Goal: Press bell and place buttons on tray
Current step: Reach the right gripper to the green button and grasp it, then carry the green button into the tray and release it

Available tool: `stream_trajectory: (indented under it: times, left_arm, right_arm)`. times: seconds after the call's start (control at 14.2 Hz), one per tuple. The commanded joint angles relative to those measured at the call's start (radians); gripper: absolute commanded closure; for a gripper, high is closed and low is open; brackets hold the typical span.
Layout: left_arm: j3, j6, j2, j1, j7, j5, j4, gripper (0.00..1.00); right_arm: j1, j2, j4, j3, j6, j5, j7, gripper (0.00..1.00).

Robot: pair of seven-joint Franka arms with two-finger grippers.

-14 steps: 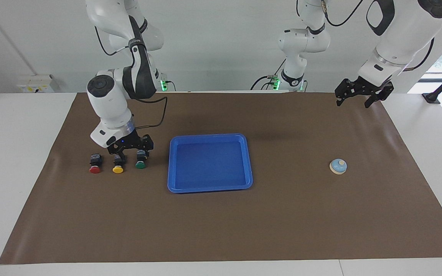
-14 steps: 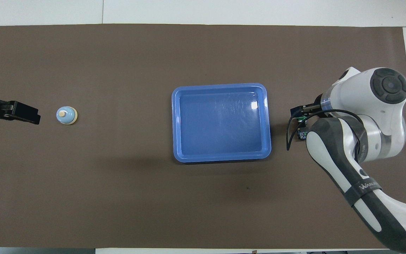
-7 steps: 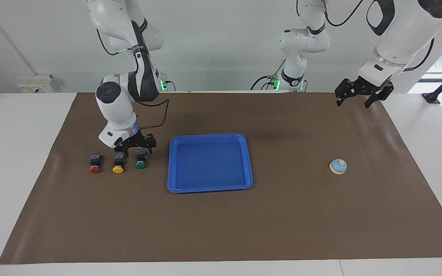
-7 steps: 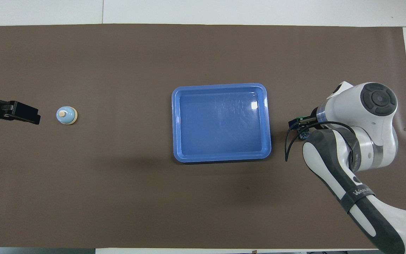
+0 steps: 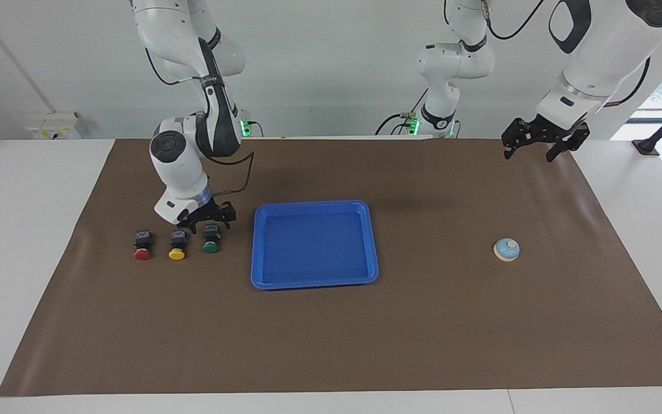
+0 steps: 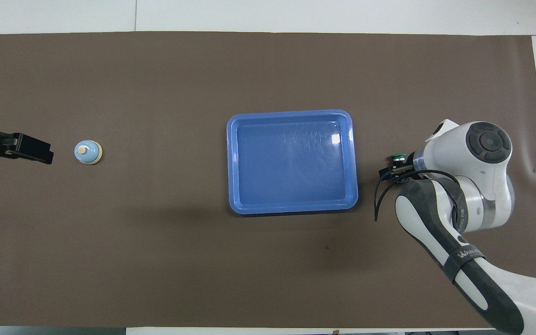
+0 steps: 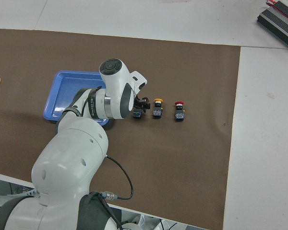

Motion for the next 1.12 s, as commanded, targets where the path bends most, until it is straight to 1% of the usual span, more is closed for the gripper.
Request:
stream_trajectory:
  times: [0.0,0.07,0.14,0.21,0.42,0.49,0.7,0.91,1.05]
  left_arm:
    - [-0.001,-0.011,0.000,0.001,0.003,0.021,0.002,0.00]
    - [-0.001,-0.013,0.000,0.001,0.003,0.021,0.002,0.00]
    - [-0.001,-0.013,0.000,0.001,0.003,0.021,0.002,0.00]
    - [-0.001,-0.013,0.000,0.001,0.003,0.021,0.002,0.00]
    - [0.001,-0.011,0.000,0.001,0.003,0.021,0.002,0.00]
    - [0.001,-0.011,0.000,0.001,0.003,0.021,0.002,0.00]
    - [-0.001,-0.011,0.000,0.001,0.003,0.021,0.002,0.00]
    - [-0.001,-0.011,0.000,0.001,0.003,0.021,0.002,0.00]
    - [-0.001,-0.011,0.000,0.001,0.003,0.021,0.002,0.00]
  right_arm:
    - [-0.020,0.013,-0.035,0.009,0.071,-0.002,-0.020,0.08]
    - [-0.020,0.017,-0.035,0.009,0.074,-0.002,-0.019,0.09]
    - [-0.020,0.019,-0.035,0.009,0.074,-0.002,-0.020,0.14]
    - [-0.020,0.019,-0.035,0.009,0.074,-0.002,-0.020,0.30]
    - [-0.020,0.022,-0.026,0.009,0.074,-0.002,-0.017,0.95]
    - [-0.018,0.022,-0.023,0.009,0.072,-0.002,-0.016,1.00]
    - [-0.012,0.019,0.020,0.009,0.036,-0.004,-0.014,1.00]
    - [-0.007,0.028,0.154,0.025,-0.108,-0.002,0.001,1.00]
    - [-0.006,0.060,0.291,0.058,-0.220,-0.002,0.064,1.00]
